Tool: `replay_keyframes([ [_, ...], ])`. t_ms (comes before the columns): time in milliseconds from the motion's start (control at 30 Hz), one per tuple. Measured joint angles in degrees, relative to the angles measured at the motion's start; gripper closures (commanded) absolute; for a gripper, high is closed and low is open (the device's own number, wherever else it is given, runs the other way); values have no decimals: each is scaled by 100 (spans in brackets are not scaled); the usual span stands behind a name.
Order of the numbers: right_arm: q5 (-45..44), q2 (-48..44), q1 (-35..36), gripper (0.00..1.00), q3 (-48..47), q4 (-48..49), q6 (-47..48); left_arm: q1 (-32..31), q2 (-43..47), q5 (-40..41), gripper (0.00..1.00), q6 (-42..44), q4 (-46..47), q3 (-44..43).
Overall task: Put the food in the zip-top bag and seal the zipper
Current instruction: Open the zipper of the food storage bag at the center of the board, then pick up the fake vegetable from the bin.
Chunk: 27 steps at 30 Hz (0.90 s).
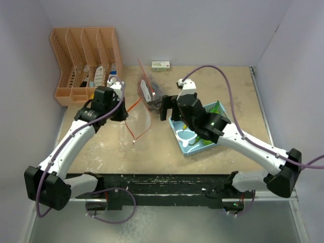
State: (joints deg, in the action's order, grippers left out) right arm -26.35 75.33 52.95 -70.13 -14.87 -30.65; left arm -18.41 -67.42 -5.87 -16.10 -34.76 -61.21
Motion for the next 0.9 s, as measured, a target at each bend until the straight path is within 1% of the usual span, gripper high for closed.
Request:
replay_keyframes([
  [100, 24, -227, -396, 1, 0, -245, -212, -37, -131, -59, 100, -63, 188, 85],
  [167, -44, -229, -855, 0, -2, -566, -459, -81, -170, -116, 100, -87, 352, 87],
  [200, -118, -197, -1019, 2, -2, -723, -546, -96, -173, -144, 100, -92, 413, 87],
  [233, -177, -140, -1215, 5, -2, -905, -640, -125, -173, -164, 100, -101, 481, 87],
  [267, -267, -66, -1405, 11, -2, -1110, -732, -138, -173, -186, 100, -109, 529, 87],
  [333, -332, 76, -1696, 19, -4, -1408, -822, -168, -173, -232, 100, -129, 640, 87],
  [400, -328, 208, -1989, 23, -4, -1591, -887, -199, -173, -284, 100, -133, 734, 87],
  [633, -118, 597, -2885, 25, 2, -1641, -925, -284, -175, -398, 100, -151, 898, 90],
  [767, 24, 833, -3222, 33, 94, -1659, -933, -306, -177, -422, 100, -153, 907, 92],
  [833, 214, 822, -3316, 32, 254, -1711, -955, -306, -188, -422, 100, -151, 907, 92],
  [867, 330, 772, -3335, 29, 376, -1762, -981, -306, -195, -422, 100, -149, 907, 92],
  [900, 424, 693, -3338, 23, 511, -1838, -994, -310, -199, -420, 100, -146, 907, 92],
])
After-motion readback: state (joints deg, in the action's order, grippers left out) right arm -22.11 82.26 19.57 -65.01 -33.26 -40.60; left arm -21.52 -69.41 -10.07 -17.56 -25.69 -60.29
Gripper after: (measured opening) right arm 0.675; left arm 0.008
